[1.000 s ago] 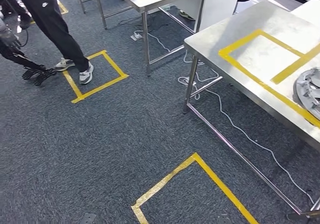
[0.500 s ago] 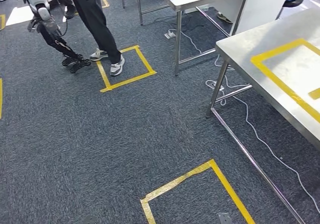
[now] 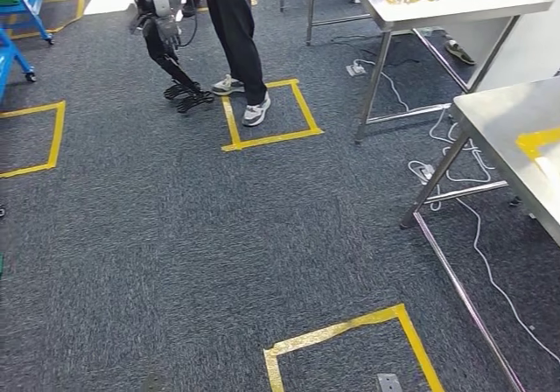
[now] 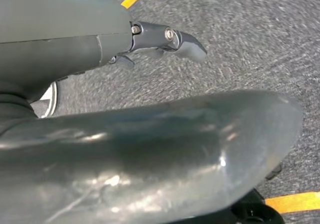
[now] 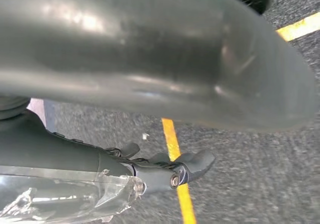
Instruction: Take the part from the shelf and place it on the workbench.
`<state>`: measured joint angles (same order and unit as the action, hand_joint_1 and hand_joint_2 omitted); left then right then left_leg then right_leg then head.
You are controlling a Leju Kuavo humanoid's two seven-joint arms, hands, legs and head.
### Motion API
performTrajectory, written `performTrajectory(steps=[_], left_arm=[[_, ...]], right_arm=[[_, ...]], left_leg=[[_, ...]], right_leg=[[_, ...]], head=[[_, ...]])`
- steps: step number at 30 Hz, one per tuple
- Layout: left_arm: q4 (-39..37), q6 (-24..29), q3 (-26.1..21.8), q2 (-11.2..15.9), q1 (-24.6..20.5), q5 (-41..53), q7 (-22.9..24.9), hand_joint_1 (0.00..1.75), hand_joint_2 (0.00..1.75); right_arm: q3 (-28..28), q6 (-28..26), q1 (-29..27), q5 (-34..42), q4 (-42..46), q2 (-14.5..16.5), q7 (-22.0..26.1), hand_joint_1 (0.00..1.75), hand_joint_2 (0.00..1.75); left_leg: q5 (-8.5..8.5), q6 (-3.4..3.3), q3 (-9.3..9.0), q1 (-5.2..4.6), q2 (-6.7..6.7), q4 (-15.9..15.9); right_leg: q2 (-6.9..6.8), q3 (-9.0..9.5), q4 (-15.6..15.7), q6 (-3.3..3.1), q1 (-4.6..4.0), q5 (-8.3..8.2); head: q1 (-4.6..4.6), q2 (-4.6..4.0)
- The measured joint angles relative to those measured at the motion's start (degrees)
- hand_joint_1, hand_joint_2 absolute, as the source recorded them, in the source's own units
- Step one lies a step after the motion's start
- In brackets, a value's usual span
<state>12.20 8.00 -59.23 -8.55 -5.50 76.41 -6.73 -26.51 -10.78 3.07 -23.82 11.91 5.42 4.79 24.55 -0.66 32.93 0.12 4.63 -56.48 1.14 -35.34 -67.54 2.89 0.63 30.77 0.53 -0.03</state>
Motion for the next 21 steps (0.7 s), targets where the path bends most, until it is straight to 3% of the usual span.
performTrajectory(steps=[1, 3, 5, 6, 8, 10, 12, 13, 15, 16, 18, 19, 21], left_arm=[[0.0, 0.0, 0.0, 0.0, 0.0, 0.0, 0.0, 0.00, 0.00], [0.0, 0.0, 0.0, 0.0, -0.1, 0.0, 0.0, 0.00, 0.00], [0.0, 0.0, 0.0, 0.0, 0.1, 0.0, 0.0, 0.00, 0.00], [0.0, 0.0, 0.0, 0.0, 0.2, 0.0, 0.0, 0.00, 0.00], [0.0, 0.0, 0.0, 0.0, 0.3, 0.0, 0.0, 0.00, 0.00], [0.0, 0.0, 0.0, 0.0, 0.0, 0.0, 0.0, 0.00, 0.00], [0.0, 0.0, 0.0, 0.0, -0.1, 0.0, 0.0, 0.00, 0.00], [0.0, 0.0, 0.0, 0.0, 0.0, 0.0, 0.0, 0.00, 0.00], [0.0, 0.0, 0.0, -0.1, 0.1, 0.0, 0.0, 0.00, 0.00], [0.0, 0.0, 0.0, -0.1, 0.1, 0.0, 0.0, 0.00, 0.00], [0.0, 0.0, 0.0, -0.1, -0.2, 0.0, 0.0, 0.00, 0.00], [0.0, 0.0, 0.0, -0.1, -0.4, 0.0, 0.0, 0.00, 0.00], [0.0, 0.0, 0.0, 0.0, -0.2, -0.1, 0.0, 0.00, 0.00]], right_arm=[[0.0, 0.0, 0.0, 0.0, 0.0, 0.0, 0.0, 0.00, 0.00], [0.0, 0.0, 0.1, 0.0, 0.0, 0.0, 0.0, 0.00, 0.00], [0.0, 0.0, 0.2, 0.0, 0.0, 0.0, 0.0, 0.00, 0.00], [0.0, 0.0, 0.2, 0.0, 0.0, 0.0, 0.0, 0.00, 0.00], [0.0, 0.0, 0.2, 0.0, 0.0, 0.0, 0.0, 0.00, 0.00], [0.0, 0.0, 0.1, 0.0, 0.0, 0.0, 0.0, 0.00, 0.00], [0.0, 0.0, -0.1, 0.0, 0.0, 0.0, 0.0, 0.00, 0.00], [0.0, 0.0, -0.1, 0.0, 0.0, 0.0, 0.0, 0.00, 0.00], [0.0, 0.0, 0.0, 0.0, 0.0, 0.0, 0.0, 0.00, 0.00], [0.0, 0.0, 0.1, 0.0, 0.0, 0.0, 0.0, 0.00, 0.00], [0.0, 0.0, 0.0, 0.0, 0.0, 0.0, 0.0, 0.00, 0.00], [0.0, 0.0, 0.0, 0.0, 0.0, 0.0, -0.1, 0.00, 0.00], [0.0, 0.0, 0.2, -0.1, 0.0, 0.0, -0.1, 0.00, 0.00]], left_leg=[[0.03, 0.17, -0.03, -0.05, 0.77, -0.1], [-0.07, 0.78, 0.23, -0.01, 2.12, -0.2], [-0.43, 1.56, 0.62, 0.23, 3.30, 0.0], [-0.41, 1.88, 0.75, 0.32, 2.99, 0.0], [1.27, 2.38, 1.99, 0.18, 0.16, -2.4], [4.96, 2.75, 5.28, 0.05, -3.04, -9.2], [7.16, 3.02, 8.32, 0.11, -3.70, -15.4], [6.81, 3.07, 8.58, 0.14, -3.78, -16.0], [3.63, 3.06, 5.89, 0.17, -4.57, -11.3], [1.98, 3.04, 3.66, 0.12, -6.05, -7.4], [0.39, 2.56, 0.59, -0.09, -8.30, -1.6], [0.42, 2.24, 0.13, -0.23, -8.68, -0.5], [0.43, 1.47, 0.23, -0.28, -7.33, -0.2]], right_leg=[[1.43, 1.74, 4.1, -0.12, 0.17, -1.82], [3.57, 3.81, 8.7, -0.29, 0.38, -3.26], [3.24, 4.08, 9.2, -0.64, 0.25, -3.26], [2.60, 4.14, 9.4, -0.97, 0.19, -3.45], [1.16, 4.32, 9.8, -1.70, 0.15, -3.79], [-0.56, 4.37, 10.0, -2.11, -0.02, -3.82], [-2.45, 4.35, 10.0, -2.26, -0.15, -3.73], [-3.29, 4.37, 10.0, -2.27, -0.16, -3.68], [-4.69, 4.51, 10.0, -2.13, -0.14, -3.55], [-5.31, 4.61, 9.9, -1.92, -0.26, -3.41], [-6.56, 4.76, 9.7, -1.36, -0.66, -2.98], [-7.18, 4.83, 9.6, -1.08, -0.85, -2.80], [-8.08, 5.13, 9.7, -0.52, -0.78, -2.50]], head=[[0.00, 0.00], [-0.03, -0.01], [-0.05, 0.00], [-0.06, 0.00], [-0.32, 0.00], [-0.59, -0.01], [-0.61, -0.01], [-0.61, -0.01], [-0.63, -0.01], [-0.65, -0.01], [-0.68, -0.01], [-0.67, 0.00], [-0.58, 0.01]])
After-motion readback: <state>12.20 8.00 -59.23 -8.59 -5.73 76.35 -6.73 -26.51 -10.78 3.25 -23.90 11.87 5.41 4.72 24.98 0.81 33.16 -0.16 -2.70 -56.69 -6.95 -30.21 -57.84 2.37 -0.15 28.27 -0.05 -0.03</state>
